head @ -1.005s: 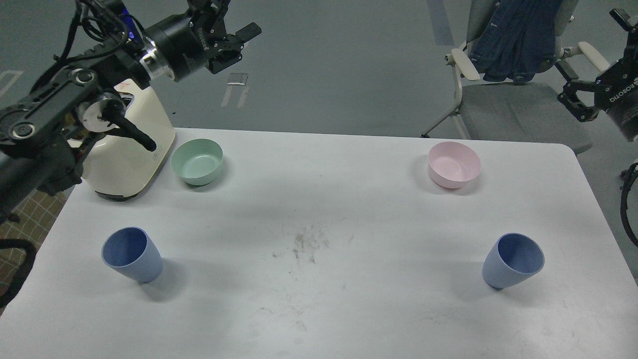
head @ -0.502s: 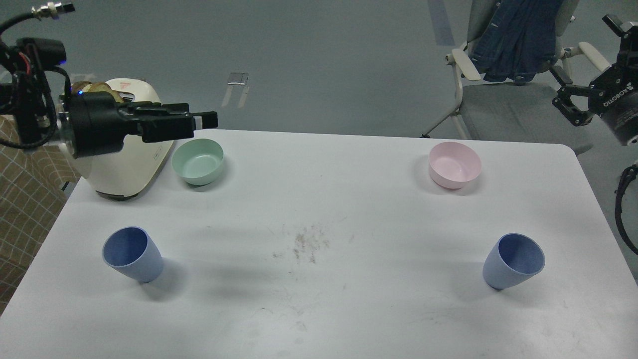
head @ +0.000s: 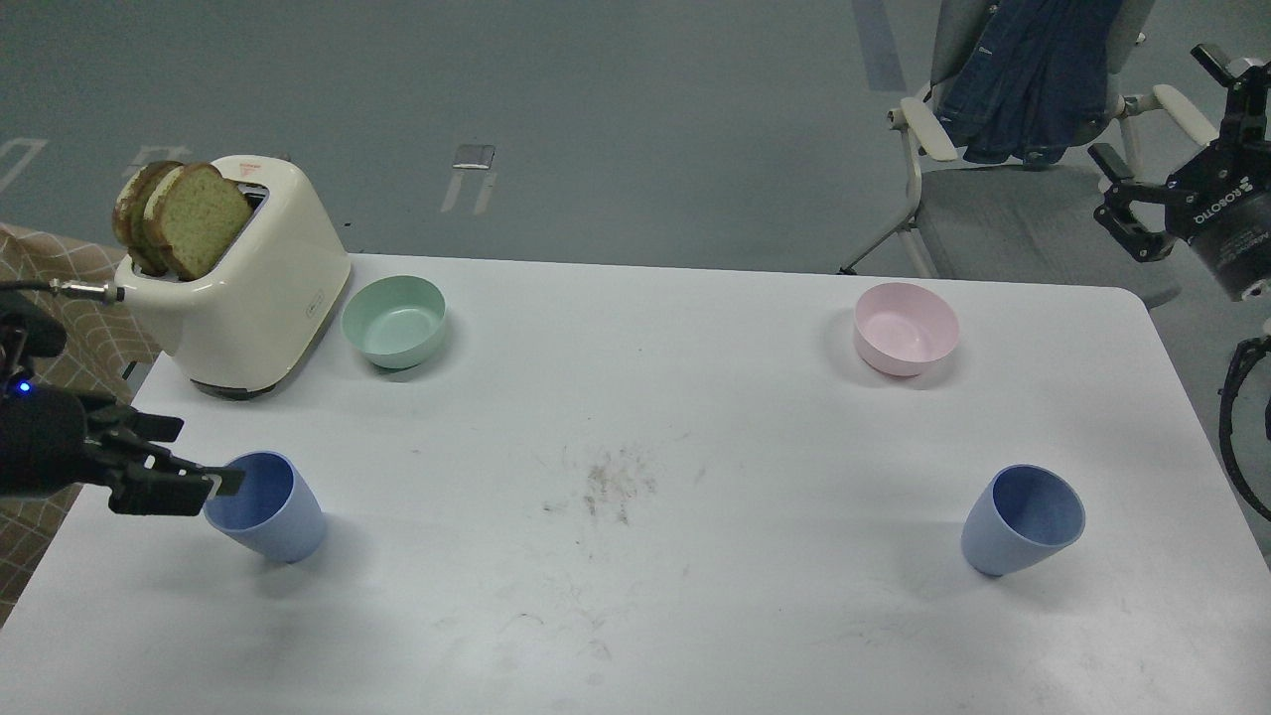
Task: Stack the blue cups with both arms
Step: 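Lower the left gripper beside the nearer blue cup and grasp it, then lift the blue cup with the left gripper and carry it to table center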
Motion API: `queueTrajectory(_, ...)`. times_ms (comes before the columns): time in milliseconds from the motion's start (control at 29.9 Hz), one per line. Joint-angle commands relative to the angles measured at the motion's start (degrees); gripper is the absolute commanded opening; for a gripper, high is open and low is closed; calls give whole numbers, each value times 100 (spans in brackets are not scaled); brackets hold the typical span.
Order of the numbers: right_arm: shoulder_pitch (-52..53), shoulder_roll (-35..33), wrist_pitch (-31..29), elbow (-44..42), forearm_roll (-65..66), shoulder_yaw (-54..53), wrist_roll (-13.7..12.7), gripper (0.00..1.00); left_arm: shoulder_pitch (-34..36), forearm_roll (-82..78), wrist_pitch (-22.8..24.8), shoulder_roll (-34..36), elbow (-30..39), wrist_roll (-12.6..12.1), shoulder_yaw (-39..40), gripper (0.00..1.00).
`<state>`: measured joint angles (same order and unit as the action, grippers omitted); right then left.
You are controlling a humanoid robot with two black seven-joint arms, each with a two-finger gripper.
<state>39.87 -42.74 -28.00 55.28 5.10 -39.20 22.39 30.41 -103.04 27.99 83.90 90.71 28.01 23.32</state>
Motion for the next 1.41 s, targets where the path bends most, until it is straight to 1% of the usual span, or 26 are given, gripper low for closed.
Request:
queueTrajectory(0,-6,3,0,-8,0,0,2,100,-9,73,1,-84,-194,-1,-100,95)
queueTrajectory(167,-14,38,0,1,0,0,2,100,-9,152,1,-382,-562,-1,-65,93)
queueTrajectory(301,-23,29,0,-8,8,0,2,100,-9,249,1,-541,-712,-1,-56,93)
queueTrajectory(402,-50,29,0,-8,8,0,2,100,-9,337,-48,-664,-800,-1,-91,90)
queueTrajectory(469,-58,29,0,-8,8,0,2,100,-9,337,-66,-743,-809,-1,-91,87)
queueTrajectory(603,-93,20,0,1,8,-8,2,100,-9,346,-66,-893,-932,-1,-82,78)
queueTrajectory(636,-102,20,0,1,8,-8,2,100,-9,346,-66,-928,-976,-1,-82,69)
queueTrajectory(703,-102,12,0,1,8,-8,2,100,-9,337,-66,-937,-1029,-1,-91,57)
queueTrajectory(737,-102,12,0,1,8,-8,2,100,-9,337,-57,-945,-1055,-1,-91,47)
queueTrajectory(770,-102,12,0,1,8,-8,2,100,-9,337,-57,-946,-1064,-1,-91,41)
queueTrajectory(804,-102,12,0,-8,8,-8,2,100,-9,337,-57,-946,-1073,-1,-91,32)
queueTrajectory(904,-111,12,0,-8,8,-8,2,100,-9,337,-57,-946,-1073,-1,-91,14)
queueTrajectory(938,-111,12,0,-8,8,-8,2,100,-9,337,-48,-946,-1073,-1,-91,0)
queueTrajectory(1206,-120,29,0,-17,8,-17,2,100,9,293,-48,-937,-1047,-1,-91,0)
queueTrajectory(1340,-111,20,0,-26,8,-26,2,100,79,284,-39,-849,-879,-1,-38,0)
queueTrajectory(1373,-111,20,0,-26,8,-26,2,100,158,276,-39,-840,-732,-1,-4,0)
